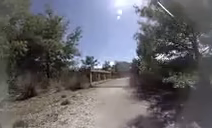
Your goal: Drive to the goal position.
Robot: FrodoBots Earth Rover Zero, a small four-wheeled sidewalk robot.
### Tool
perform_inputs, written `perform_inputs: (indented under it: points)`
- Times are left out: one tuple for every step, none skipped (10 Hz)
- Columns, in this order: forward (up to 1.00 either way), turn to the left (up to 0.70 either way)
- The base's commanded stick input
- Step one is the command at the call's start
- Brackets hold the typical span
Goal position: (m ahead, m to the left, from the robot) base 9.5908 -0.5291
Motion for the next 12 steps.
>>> perform_inputs:
  points:
    - [0.45,0.00]
    - [0.45,0.00]
    - [0.45,0.00]
    - [0.45,0.00]
    - [0.45,0.00]
    - [0.45,0.00]
    - [0.45,0.00]
    - [0.45,0.00]
    - [0.45,0.14]
    - [0.45,0.27]
    - [0.45,0.27]
    - [0.45,0.27]
